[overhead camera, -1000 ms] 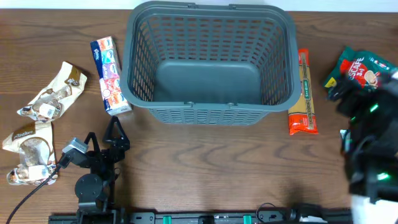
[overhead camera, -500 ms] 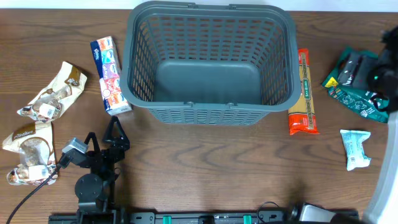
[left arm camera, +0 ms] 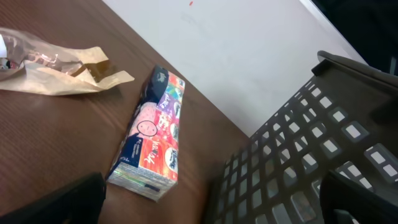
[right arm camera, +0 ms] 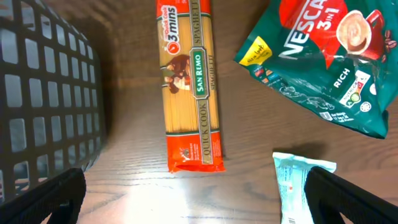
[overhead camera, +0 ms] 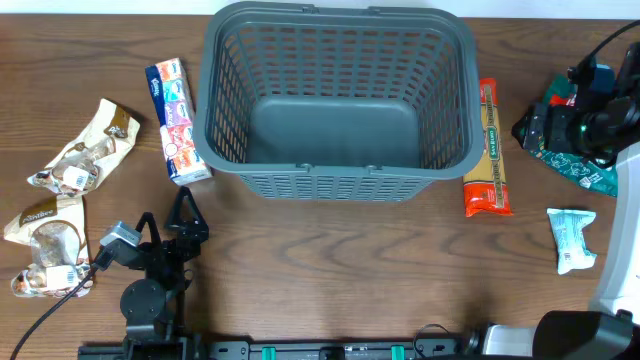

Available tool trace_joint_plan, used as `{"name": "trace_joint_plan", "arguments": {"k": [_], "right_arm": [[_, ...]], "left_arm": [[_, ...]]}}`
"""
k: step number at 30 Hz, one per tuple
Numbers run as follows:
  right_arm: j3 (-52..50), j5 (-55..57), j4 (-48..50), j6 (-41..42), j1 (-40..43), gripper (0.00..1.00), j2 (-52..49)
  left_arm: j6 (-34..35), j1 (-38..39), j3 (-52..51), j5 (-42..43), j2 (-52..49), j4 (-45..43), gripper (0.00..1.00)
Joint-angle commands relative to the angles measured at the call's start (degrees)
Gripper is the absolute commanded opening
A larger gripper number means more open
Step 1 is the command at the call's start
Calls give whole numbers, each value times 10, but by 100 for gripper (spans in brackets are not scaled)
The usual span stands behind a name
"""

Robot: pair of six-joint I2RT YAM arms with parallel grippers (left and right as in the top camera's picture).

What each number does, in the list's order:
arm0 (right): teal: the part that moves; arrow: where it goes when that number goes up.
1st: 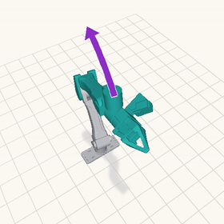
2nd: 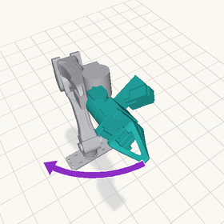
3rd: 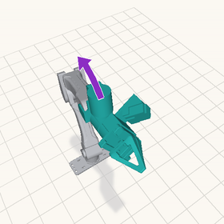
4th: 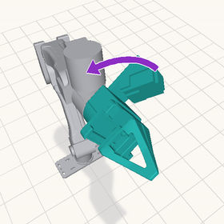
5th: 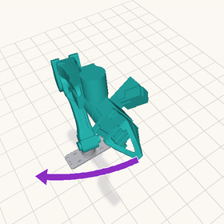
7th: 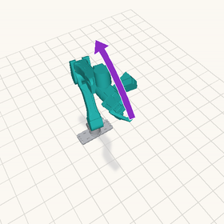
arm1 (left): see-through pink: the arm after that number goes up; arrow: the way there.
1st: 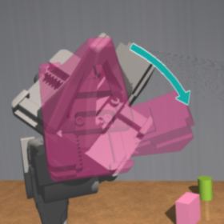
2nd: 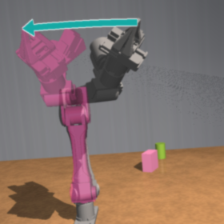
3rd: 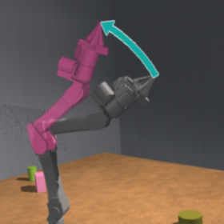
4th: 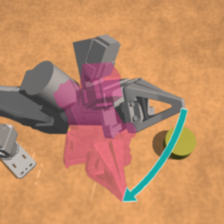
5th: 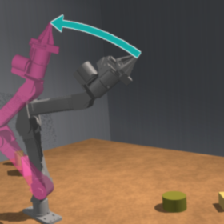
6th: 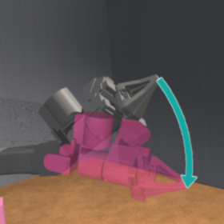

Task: Pack container
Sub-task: 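Move the right gripper up to the San Remo spaghetti packet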

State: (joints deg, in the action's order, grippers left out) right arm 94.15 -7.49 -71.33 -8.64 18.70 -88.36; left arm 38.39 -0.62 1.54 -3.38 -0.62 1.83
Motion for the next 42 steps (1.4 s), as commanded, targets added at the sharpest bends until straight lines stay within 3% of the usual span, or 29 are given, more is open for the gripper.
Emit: {"name": "trace_joint_plan", "arguments": {"k": [1, 24, 34, 42], "right_arm": [[-6, 0, 10, -23, 5, 99, -2], [-7, -65, 67, -28, -4, 99, -247], [-7, -46, 106, -28, -64, 99, -263], [-8, 48, 105, -28, -105, 99, -265]], "left_arm": [[1, 2, -13, -7, 4, 19, 99], [1, 2, -13, -7, 4, 19, 99], [1, 2, -13, -7, 4, 19, 99], [1, 2, -13, -7, 4, 19, 99]]}}
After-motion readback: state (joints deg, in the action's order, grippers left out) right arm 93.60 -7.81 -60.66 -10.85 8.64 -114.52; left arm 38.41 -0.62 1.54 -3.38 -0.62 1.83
